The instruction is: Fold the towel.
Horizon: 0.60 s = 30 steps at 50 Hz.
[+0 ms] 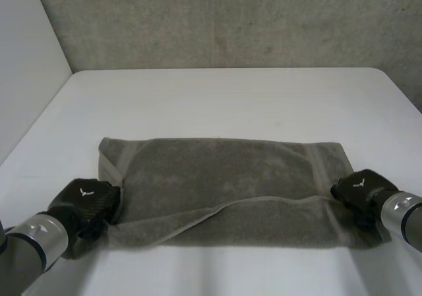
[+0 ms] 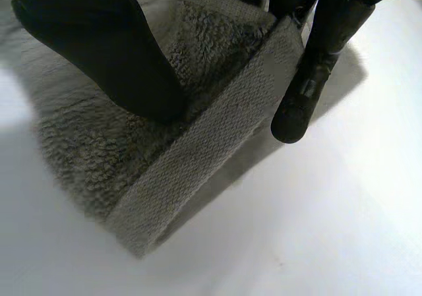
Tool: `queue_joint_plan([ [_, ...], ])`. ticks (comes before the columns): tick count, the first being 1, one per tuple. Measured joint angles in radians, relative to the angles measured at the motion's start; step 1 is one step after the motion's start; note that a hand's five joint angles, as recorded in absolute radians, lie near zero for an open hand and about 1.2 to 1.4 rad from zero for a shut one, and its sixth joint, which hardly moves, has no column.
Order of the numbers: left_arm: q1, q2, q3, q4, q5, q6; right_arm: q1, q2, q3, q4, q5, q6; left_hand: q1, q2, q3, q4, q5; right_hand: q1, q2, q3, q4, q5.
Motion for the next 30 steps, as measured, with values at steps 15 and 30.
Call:
queue_joint_plan([
  [15, 0.006, -0.318, 0.490, -0.237, -0.023, 0.060, 0.148, 0.172, -0.474, 0.233, 0.146, -0.133, 0.004, 0.004, 0.004, 0.004, 0.004, 0.000, 0.000, 0.000, 0.000, 0.000],
  [30, -0.018, -0.385, 1.100, 0.251, -0.044, -0.160, 0.195, 0.092, -0.855, -0.438, 0.230, 0.182, 0.019, 0.010, 0.005, 0.004, 0.020, 0.000, 0.008, 0.000, 0.000, 0.000],
])
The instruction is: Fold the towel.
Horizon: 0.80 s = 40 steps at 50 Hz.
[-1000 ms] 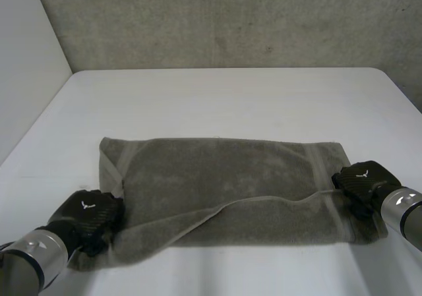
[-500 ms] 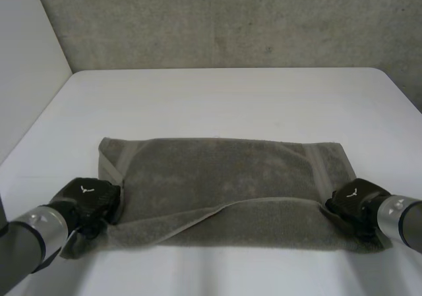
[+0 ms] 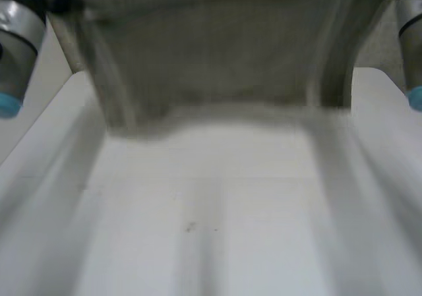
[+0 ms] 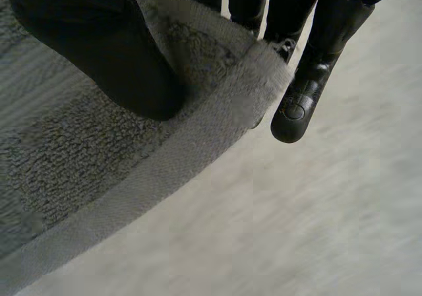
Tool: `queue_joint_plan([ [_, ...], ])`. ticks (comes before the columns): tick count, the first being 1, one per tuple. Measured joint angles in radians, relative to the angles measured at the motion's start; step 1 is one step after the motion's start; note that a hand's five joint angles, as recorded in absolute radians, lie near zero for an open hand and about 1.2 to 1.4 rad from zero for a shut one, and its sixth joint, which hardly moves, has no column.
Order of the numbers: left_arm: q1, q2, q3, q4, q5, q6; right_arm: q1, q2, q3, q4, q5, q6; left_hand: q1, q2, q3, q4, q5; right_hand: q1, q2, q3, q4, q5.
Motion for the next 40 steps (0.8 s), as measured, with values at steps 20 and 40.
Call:
queue_joint_plan([
  [20, 0.009, 0.024, -0.507, 0.136, 0.045, -0.117, -0.012, -0.016, 0.445, 0.184, -0.157, 0.009, 0.005, 0.000, 0.000, 0.000, 0.002, 0.003, 0.000, 0.000, 0.000, 0.000],
  [40, 0.125, 0.059, -0.819, -0.205, 0.102, 0.291, -0.107, -0.042, 0.666, 0.606, -0.159, -0.272, 0.005, 0.000, 0.000, 0.000, 0.002, 0.003, 0.000, 0.000, 0.000, 0.000],
])
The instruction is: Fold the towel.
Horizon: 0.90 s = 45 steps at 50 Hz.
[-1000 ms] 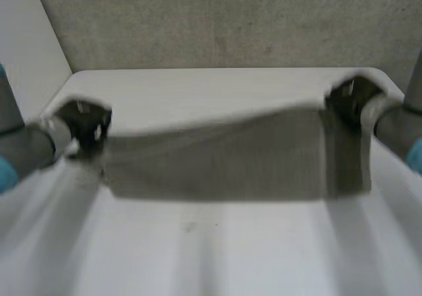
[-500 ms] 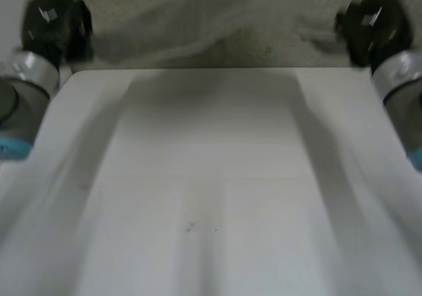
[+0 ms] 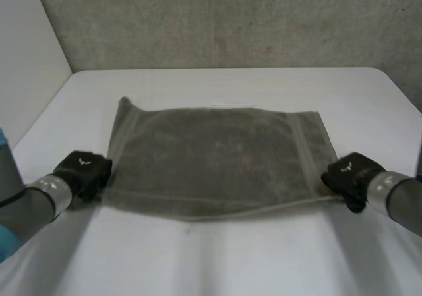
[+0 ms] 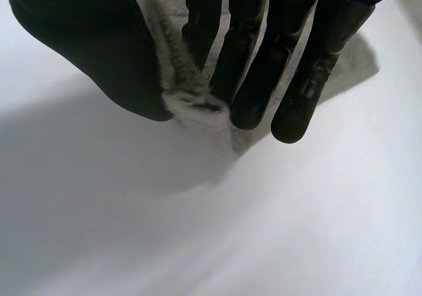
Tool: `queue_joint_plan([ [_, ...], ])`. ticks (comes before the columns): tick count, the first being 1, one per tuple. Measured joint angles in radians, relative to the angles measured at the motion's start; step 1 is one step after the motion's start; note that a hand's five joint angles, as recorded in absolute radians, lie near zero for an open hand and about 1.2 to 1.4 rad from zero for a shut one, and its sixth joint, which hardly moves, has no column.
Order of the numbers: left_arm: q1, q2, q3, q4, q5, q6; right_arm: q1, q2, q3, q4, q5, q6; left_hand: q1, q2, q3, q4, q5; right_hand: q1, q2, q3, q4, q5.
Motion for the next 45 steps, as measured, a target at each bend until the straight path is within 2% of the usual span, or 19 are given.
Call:
queue_joint_plan([
  [7, 0.012, 0.175, -0.059, -0.264, -0.002, 0.012, -0.065, -0.151, 0.093, 0.234, -0.002, -0.139, 0.000, 0.000, 0.000, 0.000, 0.000, 0.000, 0.000, 0.000, 0.000, 0.000],
  [13, 0.011, 0.293, -0.069, -0.438, -0.003, 0.011, -0.106, -0.263, 0.137, 0.322, -0.008, -0.219, 0.000, 0.000, 0.000, 0.000, 0.000, 0.000, 0.000, 0.000, 0.000, 0.000],
  [16, 0.012, 0.324, -0.064, -0.476, -0.002, 0.011, -0.119, -0.284, 0.138, 0.328, -0.008, -0.234, 0.000, 0.000, 0.000, 0.000, 0.000, 0.000, 0.000, 0.000, 0.000, 0.000],
  [25, -0.001, 0.297, -0.037, -0.443, 0.005, 0.010, -0.131, -0.272, 0.133, 0.294, -0.011, -0.234, 0.000, 0.000, 0.000, 0.000, 0.000, 0.000, 0.000, 0.000, 0.000, 0.000],
  [32, -0.014, 0.125, 0.039, -0.389, 0.001, 0.011, -0.119, -0.168, 0.075, 0.204, -0.005, -0.211, 0.000, 0.000, 0.000, 0.000, 0.000, 0.000, 0.000, 0.000, 0.000, 0.000],
  [37, -0.041, -0.012, 0.170, -0.362, -0.007, 0.006, -0.089, -0.082, -0.011, 0.103, 0.002, -0.136, 0.000, 0.000, 0.000, 0.000, 0.000, 0.000, 0.000, 0.000, 0.000, 0.000],
  [45, -0.074, -0.104, 0.312, -0.355, -0.015, -0.004, -0.051, -0.008, -0.085, 0.046, 0.001, -0.067, 0.000, 0.000, 0.000, 0.000, 0.000, 0.000, 0.000, 0.000, 0.000, 0.000],
])
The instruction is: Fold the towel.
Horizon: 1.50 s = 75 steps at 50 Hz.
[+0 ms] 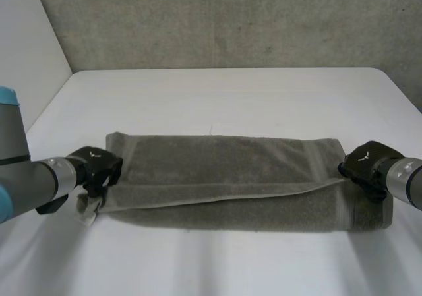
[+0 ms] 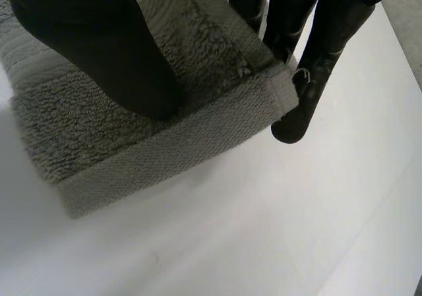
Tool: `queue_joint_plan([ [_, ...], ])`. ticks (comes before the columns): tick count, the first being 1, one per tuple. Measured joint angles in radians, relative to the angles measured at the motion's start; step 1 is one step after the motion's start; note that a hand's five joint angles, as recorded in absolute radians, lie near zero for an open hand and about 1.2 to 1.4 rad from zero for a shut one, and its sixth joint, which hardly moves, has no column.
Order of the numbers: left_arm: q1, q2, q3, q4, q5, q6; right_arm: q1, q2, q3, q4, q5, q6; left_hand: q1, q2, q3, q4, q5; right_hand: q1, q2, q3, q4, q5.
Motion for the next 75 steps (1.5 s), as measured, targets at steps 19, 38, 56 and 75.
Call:
queue_joint_plan([
  [19, -0.057, -0.093, 0.133, 0.116, 0.000, 0.002, 0.031, 0.092, -0.052, -0.123, 0.027, 0.023, 0.000, 0.000, 0.000, 0.000, 0.000, 0.000, 0.000, 0.000, 0.000, 0.000],
  [38, -0.059, -0.028, 0.384, 0.873, -0.027, -0.230, 0.084, 0.035, -0.444, -0.769, 0.124, 0.320, 0.000, 0.000, 0.000, 0.000, 0.001, 0.000, 0.000, 0.000, 0.000, 0.000],
  [56, -0.041, 0.015, 0.138, 0.712, 0.024, -0.428, 0.082, -0.036, -0.143, -0.549, 0.050, 0.352, 0.005, 0.000, 0.000, 0.000, 0.001, 0.000, 0.000, 0.000, 0.000, 0.000],
  [75, 0.007, -0.180, -0.006, 0.462, 0.055, -0.109, 0.046, 0.084, 0.057, -0.350, 0.008, 0.217, -0.309, -0.326, -0.311, -0.312, -0.308, 0.000, 0.000, 0.000, 0.000, 0.000],
])
